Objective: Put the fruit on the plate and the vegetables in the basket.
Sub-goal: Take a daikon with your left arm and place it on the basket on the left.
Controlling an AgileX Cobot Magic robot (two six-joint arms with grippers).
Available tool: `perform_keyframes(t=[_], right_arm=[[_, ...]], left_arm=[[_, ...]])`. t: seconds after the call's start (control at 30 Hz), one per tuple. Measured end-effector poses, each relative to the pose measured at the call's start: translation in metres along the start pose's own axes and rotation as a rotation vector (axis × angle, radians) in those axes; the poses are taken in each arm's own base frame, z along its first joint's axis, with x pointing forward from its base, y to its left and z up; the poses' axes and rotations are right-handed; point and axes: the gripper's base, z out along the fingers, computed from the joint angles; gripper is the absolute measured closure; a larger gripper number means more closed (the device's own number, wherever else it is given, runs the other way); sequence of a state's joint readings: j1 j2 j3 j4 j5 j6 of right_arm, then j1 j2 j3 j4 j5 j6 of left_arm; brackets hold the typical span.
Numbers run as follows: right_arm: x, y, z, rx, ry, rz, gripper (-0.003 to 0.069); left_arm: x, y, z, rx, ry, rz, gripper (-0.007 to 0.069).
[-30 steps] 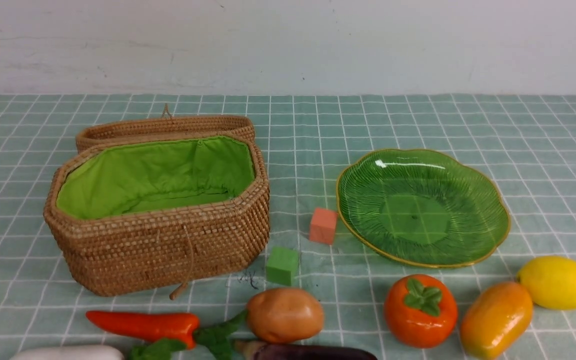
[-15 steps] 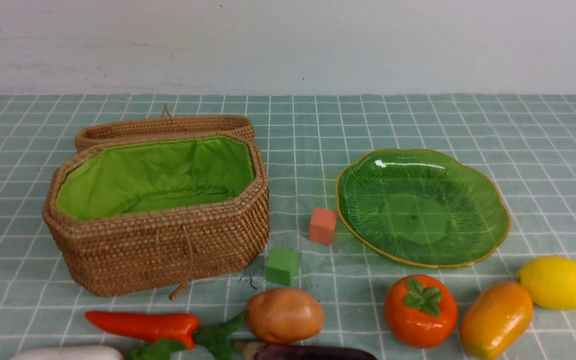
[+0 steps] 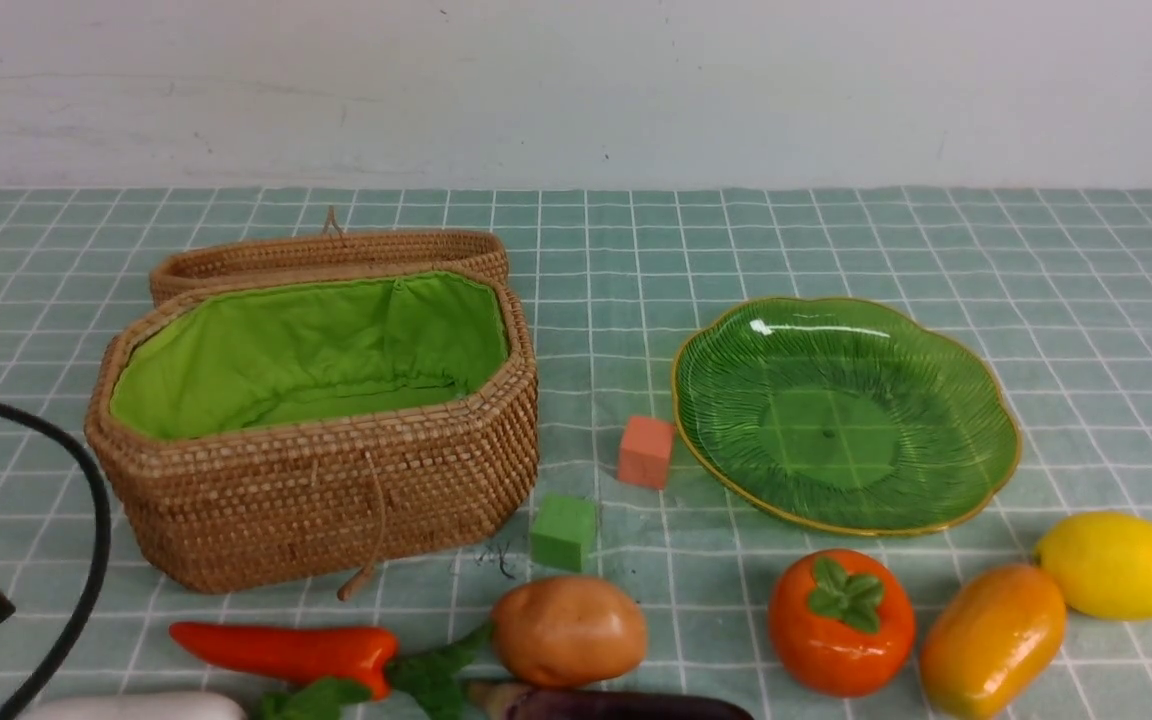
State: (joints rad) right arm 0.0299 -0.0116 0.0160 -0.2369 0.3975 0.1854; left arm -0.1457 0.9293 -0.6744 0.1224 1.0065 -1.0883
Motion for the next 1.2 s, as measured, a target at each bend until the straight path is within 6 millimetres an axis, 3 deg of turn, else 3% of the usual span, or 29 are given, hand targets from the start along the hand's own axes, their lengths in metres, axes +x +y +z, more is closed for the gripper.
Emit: perform_keyframes(t=[0.1, 0.3, 0.43, 0.8, 1.0, 1.2], right_arm=[[0.0, 0.0, 0.0, 0.0, 0.0, 0.0, 0.0417], [0.0, 0.0, 0.0, 0.0, 0.0, 0.0, 0.0417], [0.0, 0.0, 0.0, 0.0, 0.0, 0.0, 0.0417], [0.0, 0.0, 0.0, 0.0, 0.0, 0.0, 0.0417], [0.0, 0.0, 0.0, 0.0, 0.0, 0.0, 0.0417], [0.0, 0.0, 0.0, 0.0, 0.0, 0.0, 0.0417]], left_arm=[[-0.002, -0.004, 0.006, -0.006, 0.003, -0.029, 0.027], [-0.006, -0.025, 0.039, -0.019, 0.058, -0.09, 0.0102], [-0.006, -0.033, 0.057, -0.03, 0.095, -0.114, 0.0058], [-0.006, -0.041, 0.115, -0.161, 0.141, -0.065, 0.0049], [-0.005, -0.041, 0.128, -0.186, 0.163, -0.006, 0.0058], [-0.003, -0.04, 0.127, -0.195, 0.198, 0.148, 0.0093]])
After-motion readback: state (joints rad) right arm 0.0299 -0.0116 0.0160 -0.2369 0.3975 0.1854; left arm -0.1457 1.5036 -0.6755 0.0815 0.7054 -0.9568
